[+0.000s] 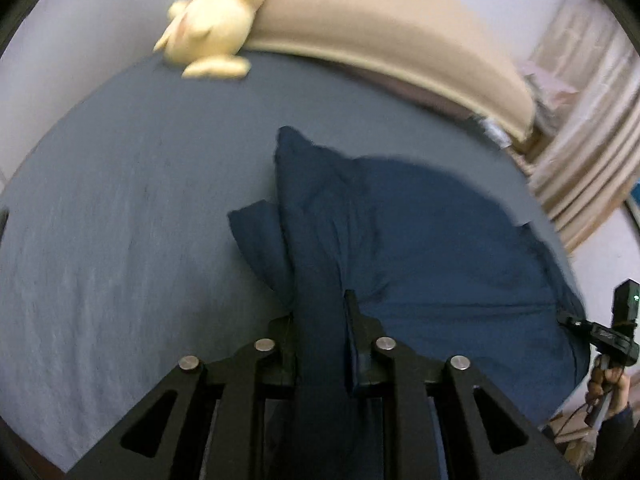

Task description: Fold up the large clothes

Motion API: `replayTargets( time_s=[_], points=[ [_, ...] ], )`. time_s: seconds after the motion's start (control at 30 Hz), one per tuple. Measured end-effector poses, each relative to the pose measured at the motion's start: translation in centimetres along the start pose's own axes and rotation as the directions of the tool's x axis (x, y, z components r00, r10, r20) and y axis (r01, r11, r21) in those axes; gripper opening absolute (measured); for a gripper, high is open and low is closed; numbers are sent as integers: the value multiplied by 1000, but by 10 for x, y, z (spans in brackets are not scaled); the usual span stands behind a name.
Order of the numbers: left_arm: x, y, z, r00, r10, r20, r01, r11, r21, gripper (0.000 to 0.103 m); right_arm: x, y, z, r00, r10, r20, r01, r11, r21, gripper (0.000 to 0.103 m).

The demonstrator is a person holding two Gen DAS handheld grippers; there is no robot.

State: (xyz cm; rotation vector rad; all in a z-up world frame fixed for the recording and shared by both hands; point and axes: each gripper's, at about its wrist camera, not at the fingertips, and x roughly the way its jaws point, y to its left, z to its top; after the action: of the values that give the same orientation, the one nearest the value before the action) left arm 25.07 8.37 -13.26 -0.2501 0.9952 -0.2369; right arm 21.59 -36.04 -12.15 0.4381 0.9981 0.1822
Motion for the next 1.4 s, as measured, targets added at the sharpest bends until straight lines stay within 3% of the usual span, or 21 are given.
replayTargets(
  time_s=[0.07,0.13,0.2,0.3,0.37,0.43,0.53,0.63,0.8,0.83,0.87,0.9,0.93,1.03,1.13,1.23,1.3,1.33,1.37,1.4],
  points=[
    [7,4,-6,999,37,-18,-37,999,1,41,11,-16,-8,999,0,-37,2,999,49,59],
    [3,9,-3,996,80,-28,-80,997,-9,52,14,-23,-10,998,-6,-61,11,997,77,68],
    [-11,12,3,996,89,-28,-89,996,-5,52,7,-28,-6,998,-11,-69,18,996,90,69],
    [-45,15,15,984,174,37,-175,984,17,55,-24,-33,4,997,-79,-27,81,993,83,72],
    [-65,14,29,970,219,104,-222,975,16,63,-54,-32,17,984,-171,59,165,983,83,76],
    [-71,6,41,963,225,146,-229,973,12,68,-68,-26,31,975,-187,119,178,981,83,83],
    [-50,-21,55,973,169,158,-185,978,94,70,-50,-9,55,988,-123,98,121,992,24,86],
    [-13,-34,65,983,149,103,-164,975,151,70,-12,-9,75,996,-82,46,81,996,27,86],
    [31,-29,89,986,164,30,-166,982,86,70,35,-35,97,999,-52,3,51,989,139,86],
    [39,-26,93,987,163,11,-163,984,74,70,44,-36,102,999,-39,-14,40,990,136,85],
    [41,-27,90,987,160,9,-160,984,78,56,50,-32,104,999,-27,-31,31,993,117,74],
    [47,-27,90,986,165,1,-164,982,94,42,56,-28,106,999,-22,-44,26,996,89,56],
    [55,-27,88,979,204,-22,-201,973,112,14,60,-23,107,998,-23,-63,27,998,59,18],
    [78,-12,80,959,281,-41,-278,958,67,6,58,-11,104,996,-84,-32,83,996,-24,9],
    [91,11,72,938,341,-66,-340,940,23,3,75,-35,98,988,-144,-64,147,988,42,8],
    [76,14,75,951,303,-54,-304,953,-2,3,73,-40,97,989,-142,-44,145,987,72,8],
    [57,9,76,951,309,-8,-309,951,10,3,64,-36,98,989,-148,-26,150,986,74,11],
    [44,6,77,948,316,21,-317,949,6,15,54,-35,98,988,-157,-9,158,985,76,19],
    [34,3,79,946,321,41,-321,947,0,39,40,-31,99,983,-183,20,180,980,83,42],
    [20,-2,80,945,319,71,-319,948,-9,51,27,-31,97,978,-202,42,198,976,87,59]
  ],
)
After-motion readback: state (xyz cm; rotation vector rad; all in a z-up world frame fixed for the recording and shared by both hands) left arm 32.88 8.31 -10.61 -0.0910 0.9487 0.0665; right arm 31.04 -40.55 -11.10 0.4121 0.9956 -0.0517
